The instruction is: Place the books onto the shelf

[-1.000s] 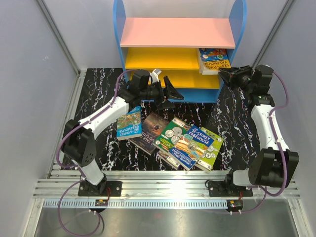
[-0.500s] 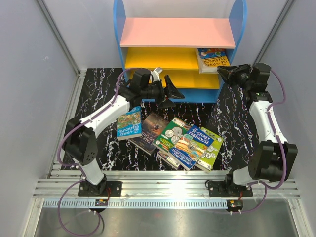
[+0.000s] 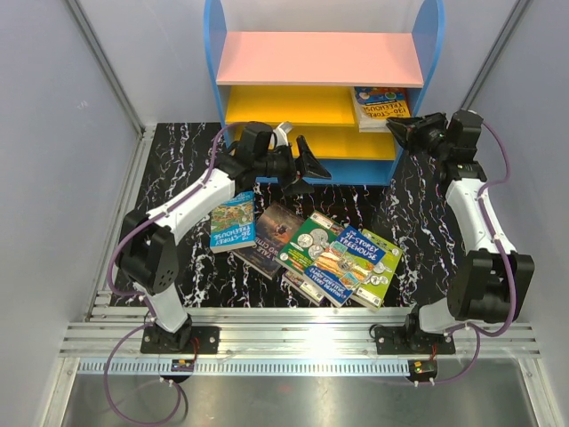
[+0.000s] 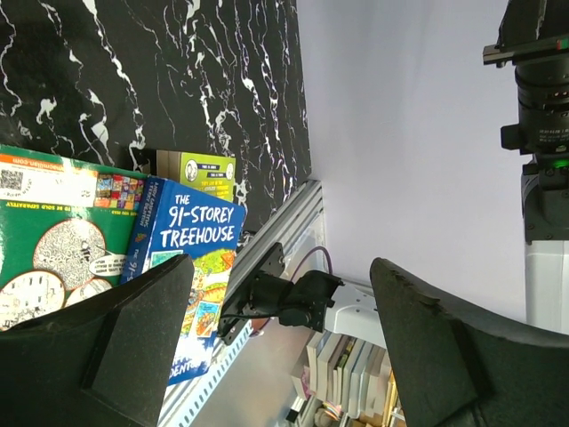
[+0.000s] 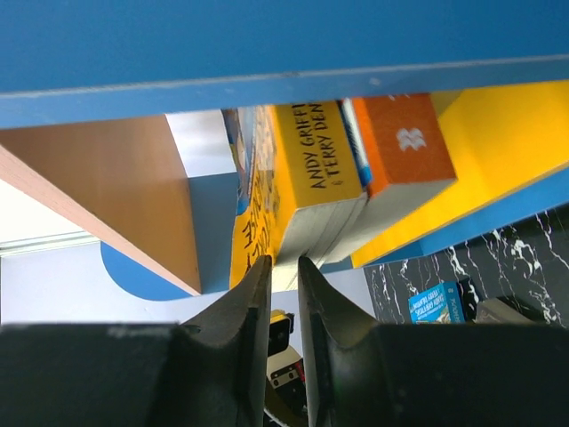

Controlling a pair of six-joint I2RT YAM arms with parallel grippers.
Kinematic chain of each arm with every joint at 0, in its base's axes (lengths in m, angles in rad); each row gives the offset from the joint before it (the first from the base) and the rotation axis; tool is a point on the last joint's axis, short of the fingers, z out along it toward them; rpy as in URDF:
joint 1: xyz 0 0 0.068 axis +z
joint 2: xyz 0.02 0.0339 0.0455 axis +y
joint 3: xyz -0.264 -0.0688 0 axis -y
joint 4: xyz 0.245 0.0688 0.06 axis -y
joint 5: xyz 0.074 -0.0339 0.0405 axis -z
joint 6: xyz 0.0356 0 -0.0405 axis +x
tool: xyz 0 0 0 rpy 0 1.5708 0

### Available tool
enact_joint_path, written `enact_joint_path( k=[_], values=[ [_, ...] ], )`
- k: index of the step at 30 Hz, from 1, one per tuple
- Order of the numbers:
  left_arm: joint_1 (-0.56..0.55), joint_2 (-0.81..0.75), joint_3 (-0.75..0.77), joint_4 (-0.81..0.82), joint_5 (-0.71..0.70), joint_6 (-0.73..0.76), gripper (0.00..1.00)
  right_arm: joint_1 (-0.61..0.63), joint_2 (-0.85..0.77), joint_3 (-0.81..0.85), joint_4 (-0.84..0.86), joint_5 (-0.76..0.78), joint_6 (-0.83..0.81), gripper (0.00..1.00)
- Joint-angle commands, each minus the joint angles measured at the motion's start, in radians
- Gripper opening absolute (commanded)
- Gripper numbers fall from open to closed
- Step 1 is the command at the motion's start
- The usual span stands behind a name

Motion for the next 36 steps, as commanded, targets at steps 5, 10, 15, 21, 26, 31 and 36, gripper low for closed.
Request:
enact_joint_path(
  k=[5,10,15,21,26,31,36],
  values=[
    [0.007,-0.032,0.009,0.006,0.012,0.031,0.86,0.007,0.04,0.073,0.039,-0.032,-0.055,0.24],
    [0.006,-0.065,-0.018,-0.005,0.0,0.036,0.86,0.007,0.017,0.047,0.042,-0.037,-0.058,0.24],
    [0.006,-0.106,-0.047,-0.043,-0.035,0.076,0.86,0.007,-0.113,0.024,-0.06,-0.014,-0.124,0.43],
    [0.004,-0.141,-0.094,-0.092,-0.074,0.125,0.86,0.007,-0.244,0.034,-0.19,-0.012,-0.211,0.94],
    [-0.026,-0.114,-0.078,-0.19,-0.143,0.224,0.87,0.007,-0.335,-0.024,-0.377,-0.026,-0.328,1.0],
    [-0.148,0.01,0.072,-0.438,-0.334,0.399,0.87,0.005,-0.336,-0.226,-0.695,-0.006,-0.452,1.0],
    [-0.2,0.112,0.078,-0.463,-0.289,0.409,0.89,0.007,-0.316,-0.409,-0.789,-0.032,-0.49,1.0]
  ],
)
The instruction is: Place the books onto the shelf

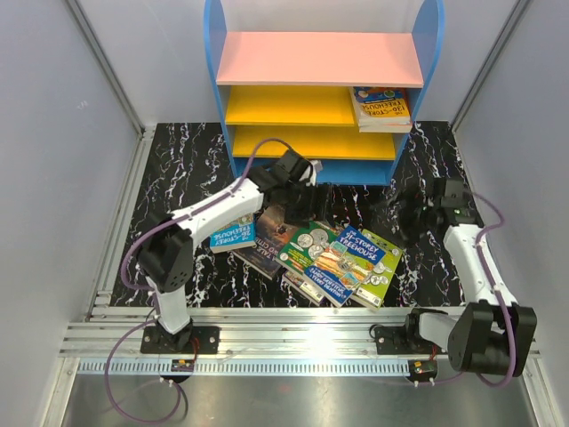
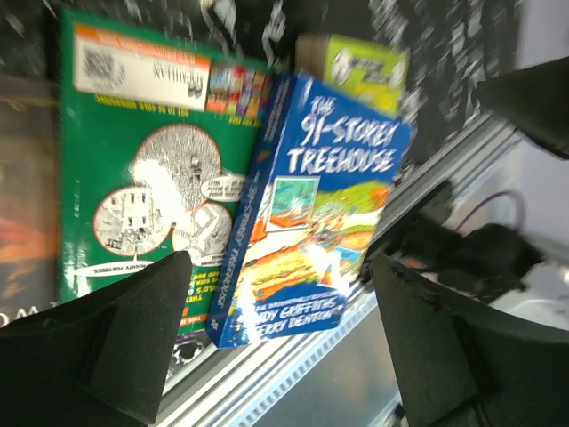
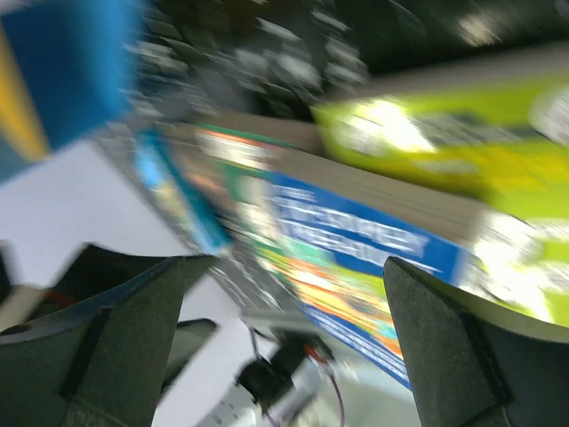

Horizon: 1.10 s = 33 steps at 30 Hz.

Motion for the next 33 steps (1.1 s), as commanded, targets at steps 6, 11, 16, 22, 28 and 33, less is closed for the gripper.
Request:
enact_joint_path(
  k=[6,11,16,22,28,33],
  values=[
    [-0.073,0.085,-0.043,-0.055,-0.005,0.109,0.92,0.008,0.037,-0.151,-0.201,-0.042,-0.122,1.0],
    [-0.108,0.125,-0.074,-0.005,0.055,0.104,0.93,0.037,0.066,-0.22,-0.157,-0.067,-0.107,1.0],
    [-0.145,0.171,-0.057,0.02,0.112,0.097,0.93,0.146,0.144,-0.252,-0.042,-0.071,-0.051,1.0],
    [-0.153,0.193,-0.114,0.126,0.192,0.049,0.9,0.208,0.265,-0.316,0.177,-0.142,0.001,0.96],
    [-0.153,0.179,-0.166,0.189,0.235,0.018,0.31,0.208,0.239,-0.295,0.164,-0.13,-0.033,0.7],
    [-0.151,0.13,-0.175,0.174,0.206,0.009,0.0,0.208,0.147,-0.191,0.017,-0.087,-0.086,0.41]
  ],
)
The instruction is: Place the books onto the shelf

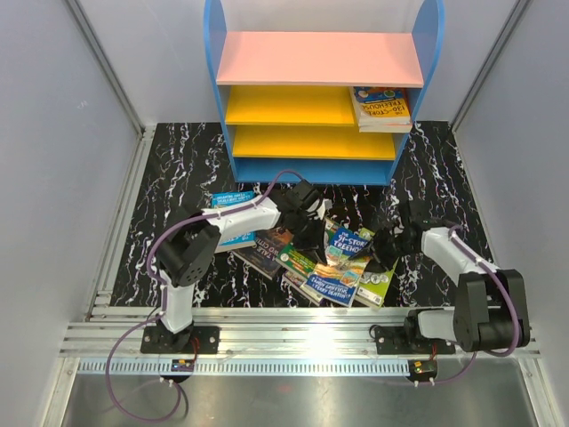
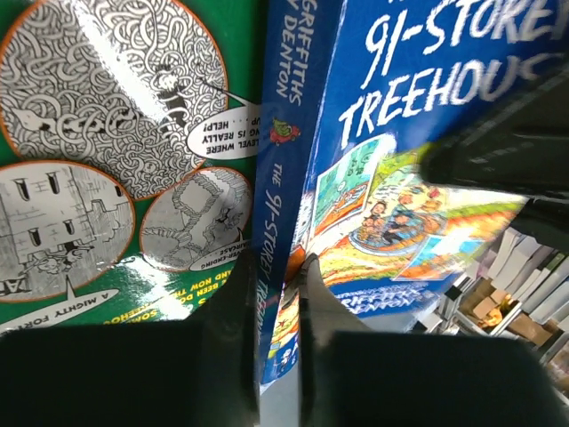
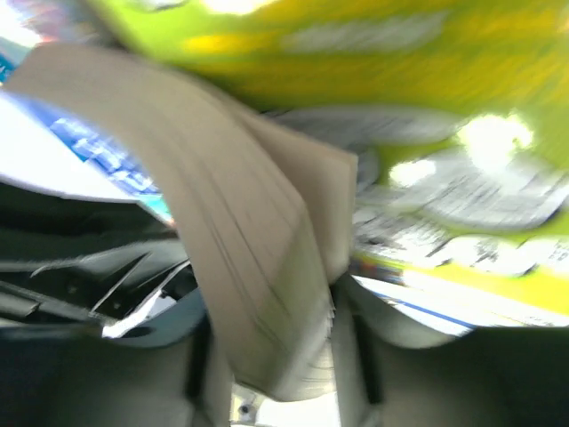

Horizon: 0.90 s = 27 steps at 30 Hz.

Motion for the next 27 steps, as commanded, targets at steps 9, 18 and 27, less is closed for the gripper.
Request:
enact_joint_path(
  k=[9,18,27],
  values=[
    [-0.012,-0.176,-0.035,0.079,-0.013,-0.067,0.63,0.028,-0.194,0.341,-0.191,0.067,-0.078,0.08],
    [0.097,-0.424,0.083,-0.129,-0.179,-0.01,0.88,0.028,-0.175,0.625,-0.261,-0.003,-0.059,0.0],
    [0.099,-0.645,0.181,-0.262,-0.479,0.056,0.88,0.028,0.034,1.077,-0.192,-0.151,0.049,0.0]
  ],
)
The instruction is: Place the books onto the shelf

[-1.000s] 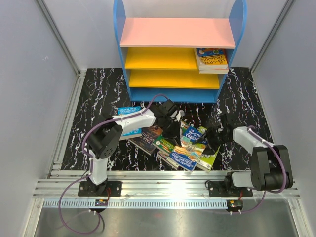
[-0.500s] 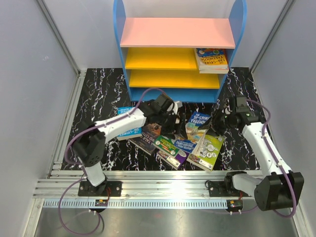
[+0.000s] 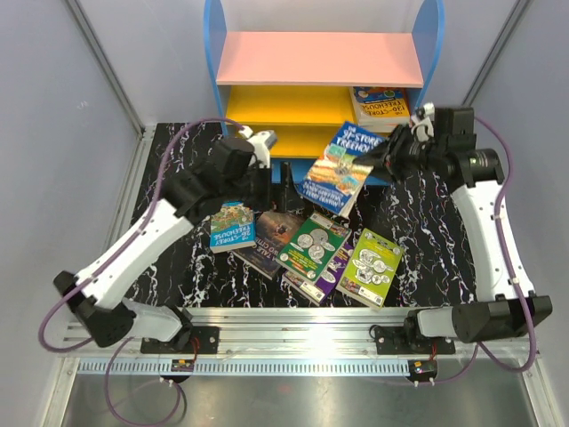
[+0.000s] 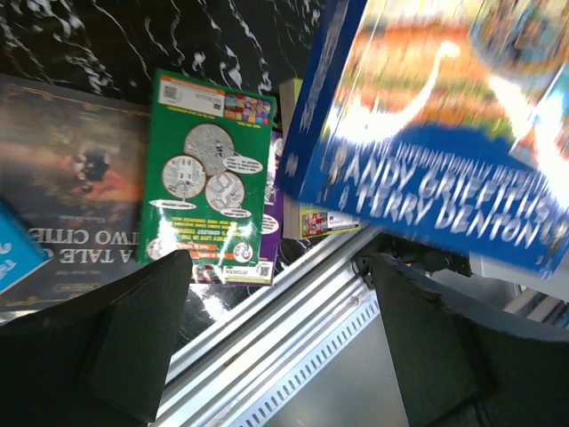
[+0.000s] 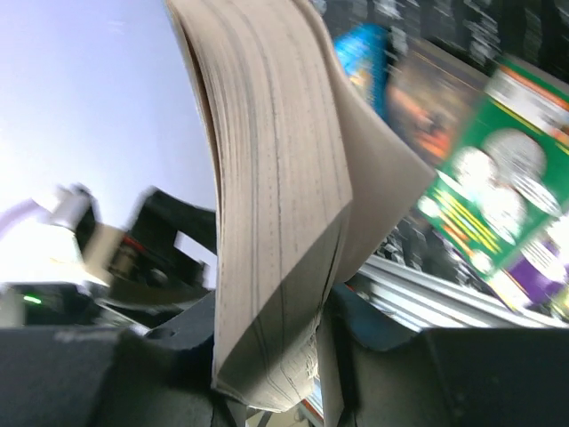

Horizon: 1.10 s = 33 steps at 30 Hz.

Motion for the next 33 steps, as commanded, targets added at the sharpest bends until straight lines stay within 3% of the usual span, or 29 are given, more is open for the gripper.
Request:
enact_joint_path(
  k=[1,5,9,19,31,33],
  values=[
    [-0.001,-0.13,0.025,-0.02,-0.156,0.004,0.89,-0.001,0.088,0.202,0.109,-0.137,0.084,0.0],
    [0.008,-0.235,-0.046,0.112,-0.203,-0.03,0.97,0.001,0.195,0.406,0.178,-0.19,0.162,0.0],
    [0.049,-0.261,-0.03,0.203,-0.158,-0.047,0.99,-0.001,0.246,0.451,0.233,-0.253,0.221,0.0],
    [0.283,-0.177,0.003,0.479,0.207,-0.147,0.99,0.001,0.165,0.289,0.465,-0.364,0.388,0.0],
    [0.292,0.001,0.052,0.712,0.494,-0.271,0.99,0.001,0.105,0.169,0.618,-0.404,0.5,0.0],
    [0.29,0.006,0.034,0.764,0.504,-0.291,0.94,0.002,0.105,0.149,0.647,-0.407,0.531,0.0]
  ],
)
